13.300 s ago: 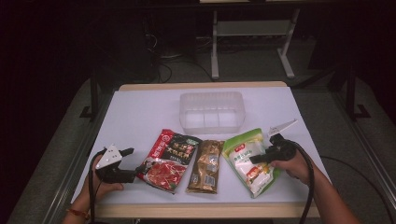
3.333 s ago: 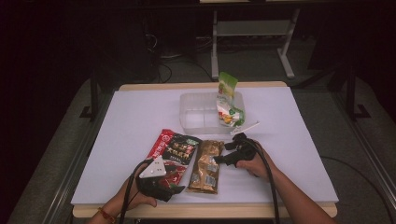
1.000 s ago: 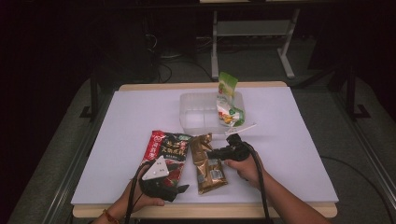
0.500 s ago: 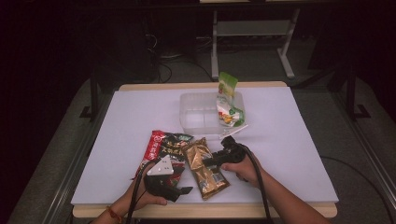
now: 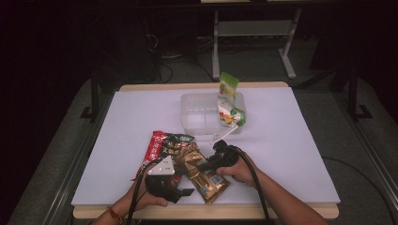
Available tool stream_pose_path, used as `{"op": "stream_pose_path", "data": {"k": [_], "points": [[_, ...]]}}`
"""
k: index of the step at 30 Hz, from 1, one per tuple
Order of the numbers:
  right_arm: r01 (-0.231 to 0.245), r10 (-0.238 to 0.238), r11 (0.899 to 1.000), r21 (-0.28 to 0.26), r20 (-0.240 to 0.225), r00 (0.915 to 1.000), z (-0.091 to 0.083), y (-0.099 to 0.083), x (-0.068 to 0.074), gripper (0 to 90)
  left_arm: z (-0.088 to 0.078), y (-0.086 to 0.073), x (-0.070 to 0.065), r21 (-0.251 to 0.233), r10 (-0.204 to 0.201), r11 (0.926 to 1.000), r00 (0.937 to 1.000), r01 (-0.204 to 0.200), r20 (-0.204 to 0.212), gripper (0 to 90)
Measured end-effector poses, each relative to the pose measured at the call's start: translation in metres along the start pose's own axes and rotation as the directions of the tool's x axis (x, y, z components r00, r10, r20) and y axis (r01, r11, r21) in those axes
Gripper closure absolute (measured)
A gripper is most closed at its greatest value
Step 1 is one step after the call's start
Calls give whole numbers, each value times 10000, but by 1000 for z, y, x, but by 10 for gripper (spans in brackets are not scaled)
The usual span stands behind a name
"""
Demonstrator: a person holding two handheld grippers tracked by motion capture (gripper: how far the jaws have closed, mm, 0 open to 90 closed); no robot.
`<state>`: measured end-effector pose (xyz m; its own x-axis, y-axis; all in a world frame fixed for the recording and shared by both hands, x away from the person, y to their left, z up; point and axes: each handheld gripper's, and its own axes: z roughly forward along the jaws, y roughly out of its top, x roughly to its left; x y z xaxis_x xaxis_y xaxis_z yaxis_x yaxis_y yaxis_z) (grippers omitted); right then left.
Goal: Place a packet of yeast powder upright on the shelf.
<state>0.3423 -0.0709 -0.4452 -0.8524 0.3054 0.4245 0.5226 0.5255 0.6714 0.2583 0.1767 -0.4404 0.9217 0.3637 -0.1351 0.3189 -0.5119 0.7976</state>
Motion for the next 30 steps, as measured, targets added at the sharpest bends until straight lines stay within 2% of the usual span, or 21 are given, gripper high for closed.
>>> {"op": "stream_pose_path", "data": {"k": [4,5,12,17,18,19,20,21,22,24,25,26,27,28,29,30], "points": [[171,-170,9996,-234,44,9998,-7,1,3,793,-5,-1,1,-141,-97,9999,9999,96,-109,237],[339,-331,9988,-364,226,9992,-13,2,6,810,-7,-1,2,-187,-72,9998,9999,69,-120,235],[804,-760,9935,-809,564,9955,-25,4,14,826,-22,-4,7,-437,-190,9989,9985,167,-517,234],[1242,-1036,9808,-1507,1377,9850,-40,7,22,832,-37,-6,14,-770,-304,9968,9954,234,-912,234],[1409,-1065,9726,-1852,1840,9771,-46,8,24,834,-43,-6,17,-898,-385,9956,9928,284,-1132,234],[1409,-1065,9726,-1852,1840,9771,-46,8,24,834,-43,-6,17,-898,-385,9956,9928,284,-1132,234],[1434,-1030,9685,-2037,1969,9750,-49,9,24,834,-45,-7,18,-956,-411,9950,9916,295,-1223,234],[1679,-1094,9598,-2251,2511,9618,-54,10,27,835,-50,-8,21,-1051,-471,9939,9891,325,-1395,234],[1886,-1204,9546,-2308,2800,9524,-56,11,29,835,-50,-8,21,-1051,-471,9939,9891,325,-1395,234],[2107,-1240,9422,-2605,3130,9416,-61,13,31,835,-56,-8,24,-1121,-405,9935,9852,218,-1668,234],[2107,-1240,9422,-2605,3130,9416,-61,13,31,835,-56,-8,24,-1121,-405,9935,9852,218,-1668,234],[2512,-1419,9260,-2817,3570,9233,-65,15,33,835,-60,-9,25,-1067,-240,9943,9800,28,-1977,234],[2512,-1419,9260,-2817,3570,9233,-65,15,33,835,-60,-9,25,-1067,-240,9943,9800,28,-1977,234],[2673,-1486,9210,-2835,3786,9135,-66,16,34,835,-63,-9,26,-1097,-258,9940,9760,19,-2162,234],[3046,-1618,9080,-2876,4300,8882,-68,18,36,835,-68,-10,28,-1064,-145,9942,9679,-127,-2508,233],[3187,-1637,9018,-2918,4518,8770,-69,19,36,835,-70,-11,29,-1071,-135,9941,9621,-164,-2722,231]]}}
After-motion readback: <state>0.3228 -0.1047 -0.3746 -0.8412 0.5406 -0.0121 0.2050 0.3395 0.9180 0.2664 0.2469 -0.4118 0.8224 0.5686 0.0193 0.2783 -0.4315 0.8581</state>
